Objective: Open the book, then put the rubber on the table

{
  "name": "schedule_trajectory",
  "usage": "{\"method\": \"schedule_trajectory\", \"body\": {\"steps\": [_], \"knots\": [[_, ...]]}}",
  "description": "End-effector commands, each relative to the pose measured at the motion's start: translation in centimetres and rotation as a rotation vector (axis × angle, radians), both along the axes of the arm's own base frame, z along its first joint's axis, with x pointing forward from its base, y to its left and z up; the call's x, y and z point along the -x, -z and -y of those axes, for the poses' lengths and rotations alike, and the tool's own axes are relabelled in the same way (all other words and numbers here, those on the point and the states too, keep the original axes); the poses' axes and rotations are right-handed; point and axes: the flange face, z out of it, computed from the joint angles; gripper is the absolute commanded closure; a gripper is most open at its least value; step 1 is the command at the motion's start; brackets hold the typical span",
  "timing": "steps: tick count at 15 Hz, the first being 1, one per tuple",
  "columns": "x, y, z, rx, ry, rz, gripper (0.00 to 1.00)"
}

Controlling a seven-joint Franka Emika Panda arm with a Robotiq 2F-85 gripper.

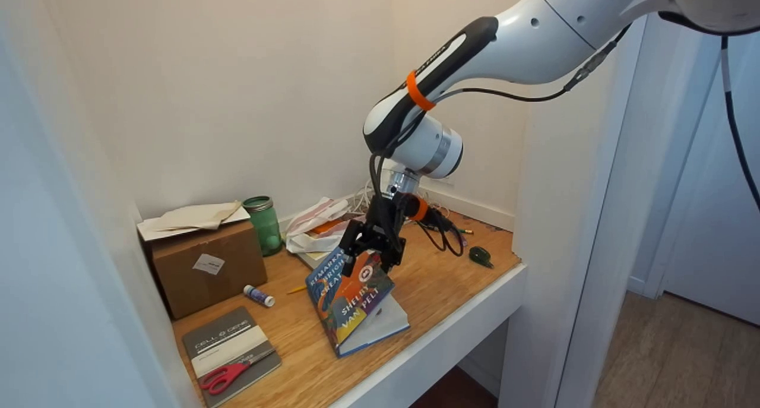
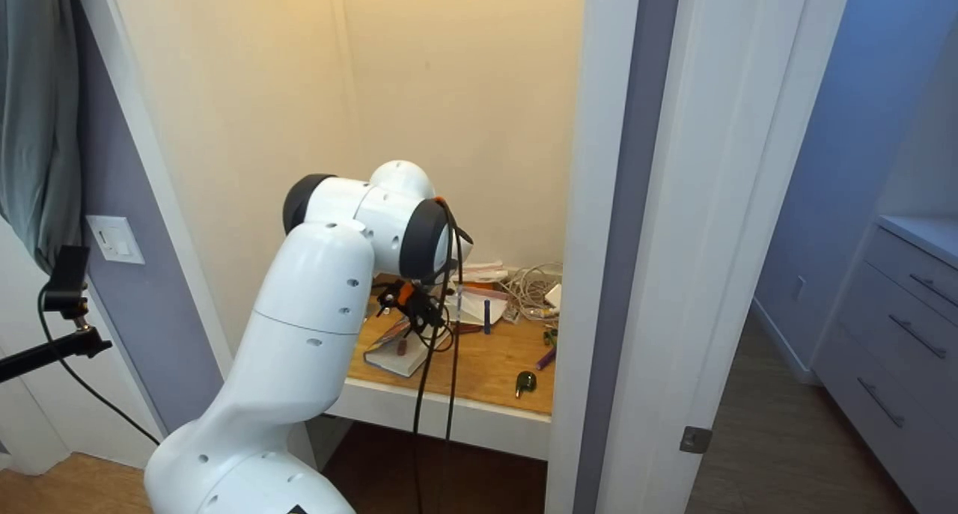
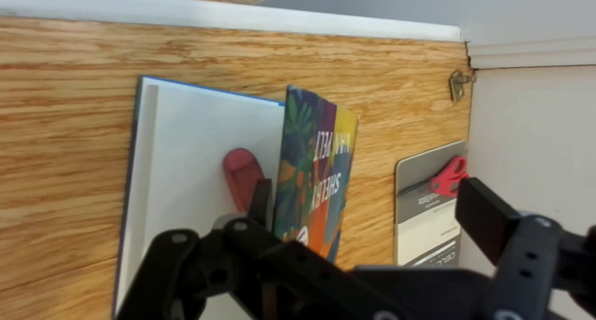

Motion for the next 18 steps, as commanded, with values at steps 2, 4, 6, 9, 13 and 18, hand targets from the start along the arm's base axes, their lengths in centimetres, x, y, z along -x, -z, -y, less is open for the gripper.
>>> {"method": "schedule_trajectory", "body": {"steps": [2,4,6,9,13,18], "knots": [[0.0,-3.6,-3.6,-0.063,-0.094,-0.005,0.00],[0.2,-4.7,-5.3,-0.086,-0.129,-0.010,0.00],[0.4,-5.6,-6.9,-0.138,-0.160,-0.016,0.00],[0.8,-5.9,-8.9,-0.190,-0.205,-0.034,0.00],[1.4,-4.6,-11.5,-0.232,-0.278,-0.056,0.00],[1.9,-1.7,-14.6,-0.293,-0.337,-0.089,0.00]]}}
